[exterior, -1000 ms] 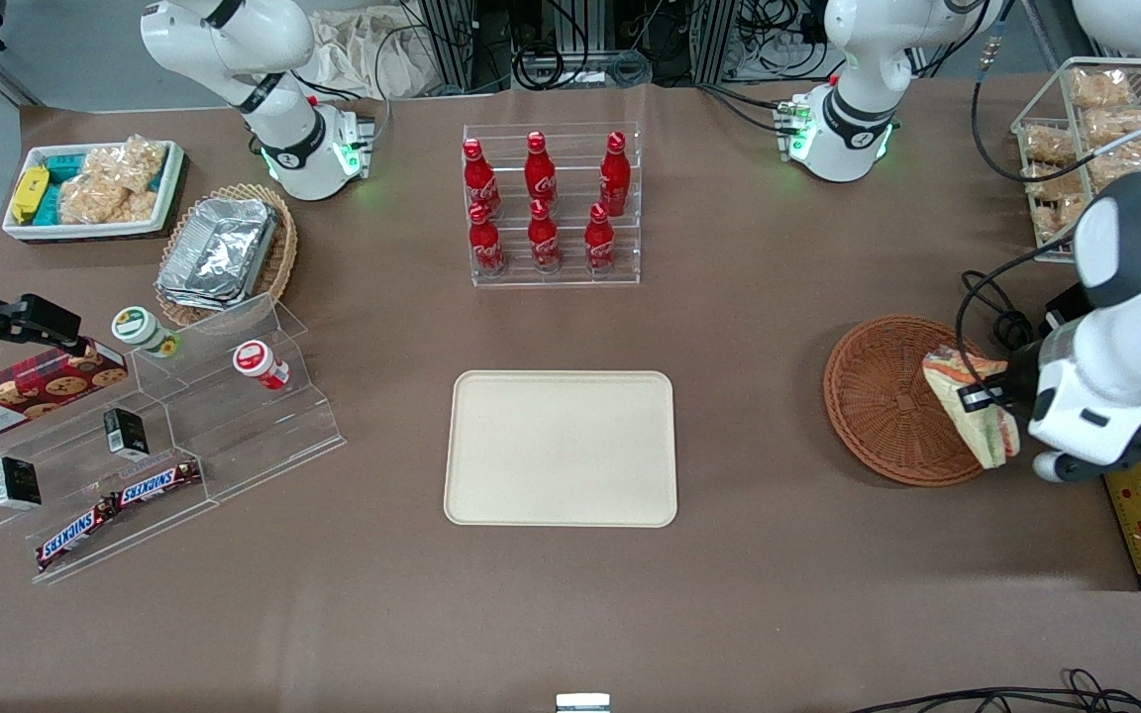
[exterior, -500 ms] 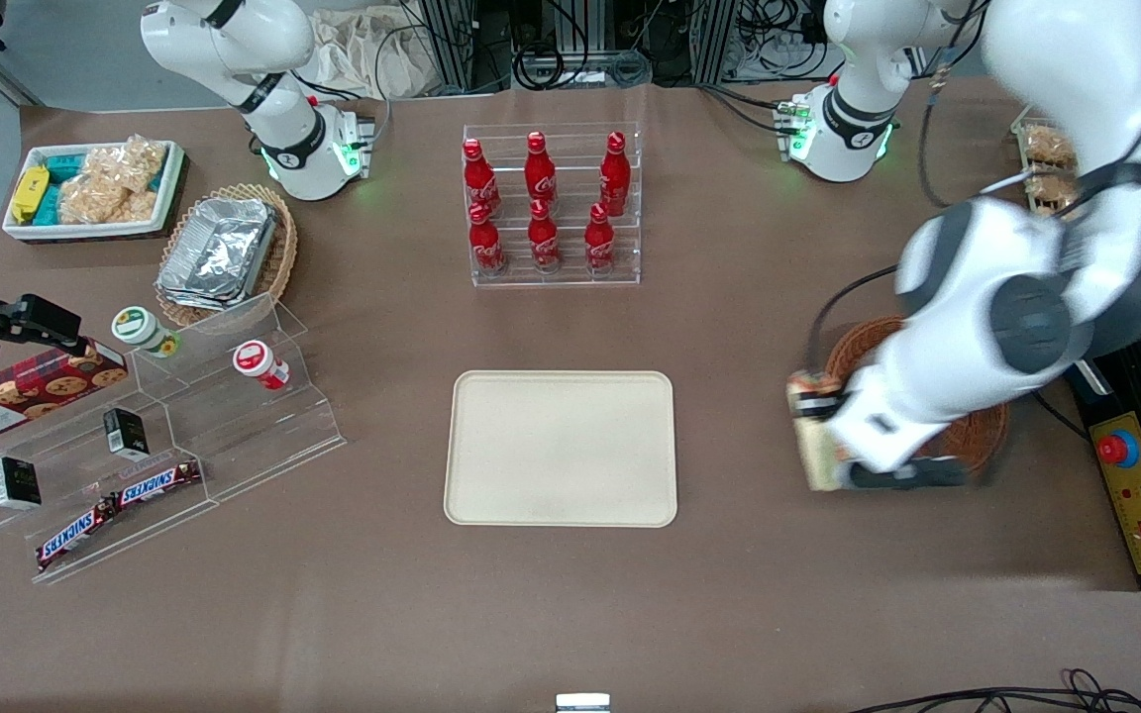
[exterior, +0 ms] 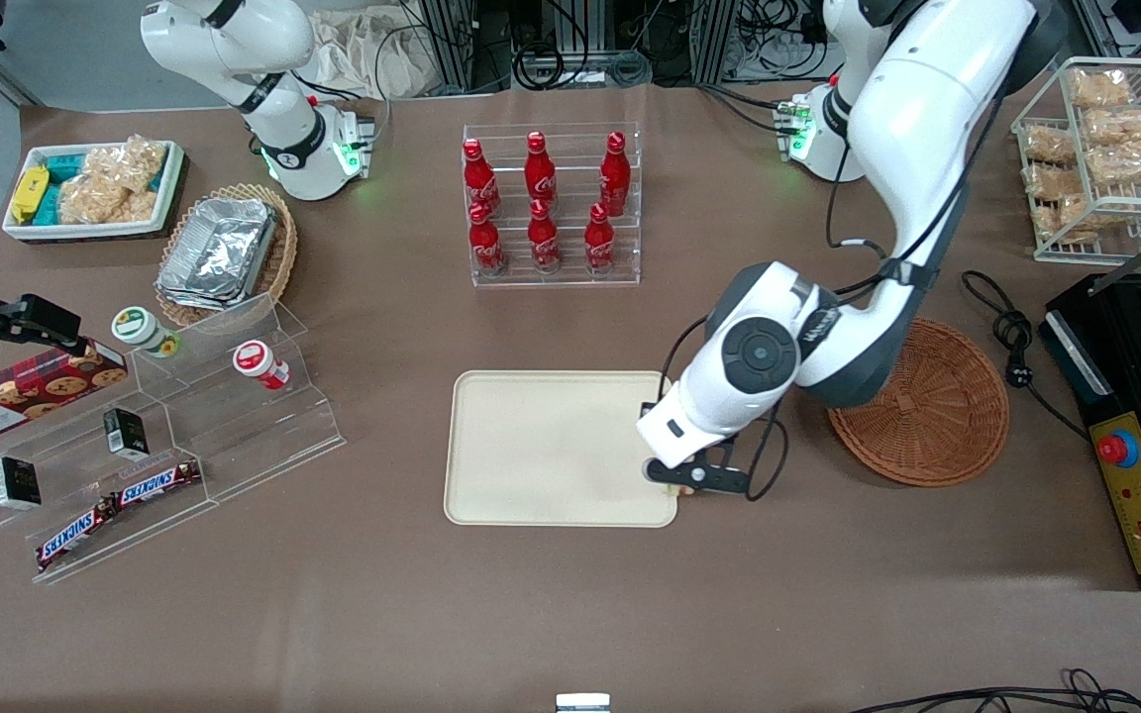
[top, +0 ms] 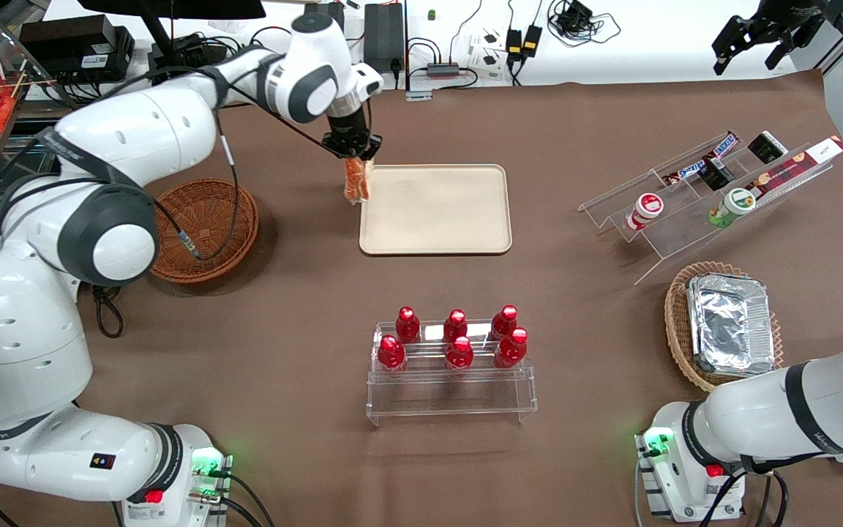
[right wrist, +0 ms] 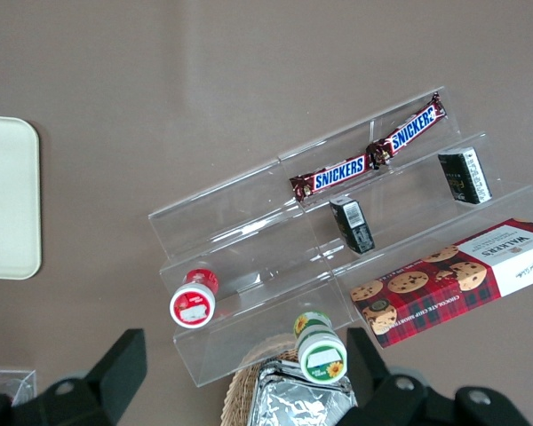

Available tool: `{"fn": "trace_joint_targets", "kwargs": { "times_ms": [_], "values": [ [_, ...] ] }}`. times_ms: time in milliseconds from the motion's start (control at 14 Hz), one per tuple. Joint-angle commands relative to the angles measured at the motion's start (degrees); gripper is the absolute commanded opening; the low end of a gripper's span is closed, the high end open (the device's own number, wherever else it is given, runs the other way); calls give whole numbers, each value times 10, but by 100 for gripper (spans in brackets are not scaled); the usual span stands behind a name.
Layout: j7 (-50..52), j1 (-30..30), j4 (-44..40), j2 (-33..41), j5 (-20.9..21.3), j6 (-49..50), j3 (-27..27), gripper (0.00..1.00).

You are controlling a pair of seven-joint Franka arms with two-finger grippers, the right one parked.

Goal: Place sandwich from basket to tray
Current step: 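Lower the sandwich onto the tray and open the left gripper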

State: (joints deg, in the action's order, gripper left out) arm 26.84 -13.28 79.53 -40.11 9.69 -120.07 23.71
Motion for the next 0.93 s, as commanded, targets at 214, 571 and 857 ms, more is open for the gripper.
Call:
{"fn": "trace_joint_targets", "kwargs": {
  "times_ms": [214, 571, 857],
  "values": [
    [7, -33, -15, -83, 34, -82, -8, 8],
    [102, -32, -11, -75, 29, -60, -8, 99],
    [118, -19, -23, -15, 22, 27, -8, 99]
  ]
}}
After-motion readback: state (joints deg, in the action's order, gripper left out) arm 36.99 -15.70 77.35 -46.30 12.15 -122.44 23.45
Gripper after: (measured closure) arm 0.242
